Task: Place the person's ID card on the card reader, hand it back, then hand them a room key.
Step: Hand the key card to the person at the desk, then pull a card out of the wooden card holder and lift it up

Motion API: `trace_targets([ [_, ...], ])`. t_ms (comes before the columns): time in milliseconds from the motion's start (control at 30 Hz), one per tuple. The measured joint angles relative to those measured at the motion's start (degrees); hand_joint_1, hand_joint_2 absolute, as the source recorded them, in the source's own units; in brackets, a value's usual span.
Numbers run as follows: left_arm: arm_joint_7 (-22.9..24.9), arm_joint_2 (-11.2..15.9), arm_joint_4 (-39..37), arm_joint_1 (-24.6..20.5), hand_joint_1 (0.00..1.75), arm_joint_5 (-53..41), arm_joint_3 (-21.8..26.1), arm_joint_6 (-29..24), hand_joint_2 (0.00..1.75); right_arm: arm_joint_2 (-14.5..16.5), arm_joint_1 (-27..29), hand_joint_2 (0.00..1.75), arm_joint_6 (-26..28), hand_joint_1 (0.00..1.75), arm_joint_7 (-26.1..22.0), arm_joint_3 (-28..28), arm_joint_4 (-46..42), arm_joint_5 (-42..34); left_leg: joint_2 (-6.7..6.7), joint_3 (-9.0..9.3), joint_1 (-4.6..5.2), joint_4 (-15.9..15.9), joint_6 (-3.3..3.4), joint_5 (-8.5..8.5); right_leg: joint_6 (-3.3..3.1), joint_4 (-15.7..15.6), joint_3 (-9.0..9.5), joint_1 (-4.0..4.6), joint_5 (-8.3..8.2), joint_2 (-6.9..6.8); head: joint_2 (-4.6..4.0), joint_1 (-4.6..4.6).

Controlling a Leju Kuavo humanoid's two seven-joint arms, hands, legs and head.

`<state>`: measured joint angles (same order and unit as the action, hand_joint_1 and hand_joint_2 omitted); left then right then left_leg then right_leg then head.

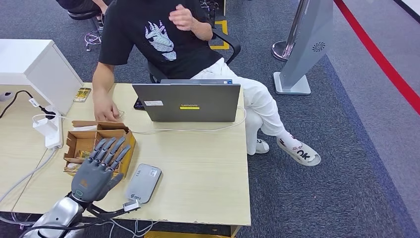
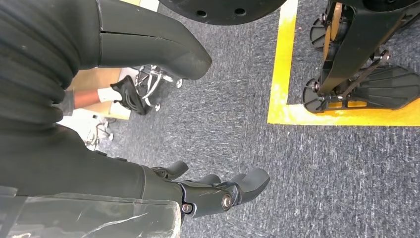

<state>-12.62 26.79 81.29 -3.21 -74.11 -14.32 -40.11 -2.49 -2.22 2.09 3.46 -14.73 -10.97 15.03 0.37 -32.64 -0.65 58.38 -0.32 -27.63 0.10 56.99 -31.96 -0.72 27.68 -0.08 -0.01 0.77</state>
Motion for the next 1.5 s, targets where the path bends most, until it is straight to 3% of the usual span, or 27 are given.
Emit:
trace_targets([
  [267, -1.57, 1.12, 2.68, 6.07, 0.00, 1.99, 3.91, 0.00, 1.75, 0.00, 0.27, 1.75, 0.20, 0.00, 0.01, -1.18, 0.00, -0.06, -0.01, -0.01, 0.00, 0.00, 0.00, 0.00, 0.01, 0.00, 0.00, 0.00, 0.01, -0.01, 0.00, -0.02],
  [533, -2.97, 1.82, 2.26, 7.98, 0.00, 3.42, 9.14, 0.00, 1.75, 0.00, 0.31, 1.75, 0.20, 0.00, -0.01, -1.86, 0.00, 0.43, -0.02, -0.01, 0.00, 0.00, 0.00, 0.01, 0.01, 0.00, 0.01, 0.00, 0.01, -0.03, 0.00, -0.01],
  [933, -4.00, 1.77, -5.04, 3.90, 0.00, 3.15, 10.36, 0.03, 1.75, 0.00, 0.24, 1.75, 0.00, 0.00, 0.04, -2.20, 0.00, 1.26, -0.03, 0.00, 0.00, 0.00, 0.00, 0.01, 0.00, 0.00, 0.01, 0.00, 0.00, -0.03, 0.01, 0.00],
  [1500, -4.38, 0.64, -12.25, -1.87, 0.00, 3.77, 7.88, 0.52, 1.75, 0.00, 0.19, 1.75, -0.14, 0.00, -0.02, -2.21, 0.00, 2.00, -0.02, 0.00, 0.00, 0.00, 0.00, 0.01, 0.00, 0.00, 0.00, 0.00, 0.00, -0.02, -0.01, -0.01],
])
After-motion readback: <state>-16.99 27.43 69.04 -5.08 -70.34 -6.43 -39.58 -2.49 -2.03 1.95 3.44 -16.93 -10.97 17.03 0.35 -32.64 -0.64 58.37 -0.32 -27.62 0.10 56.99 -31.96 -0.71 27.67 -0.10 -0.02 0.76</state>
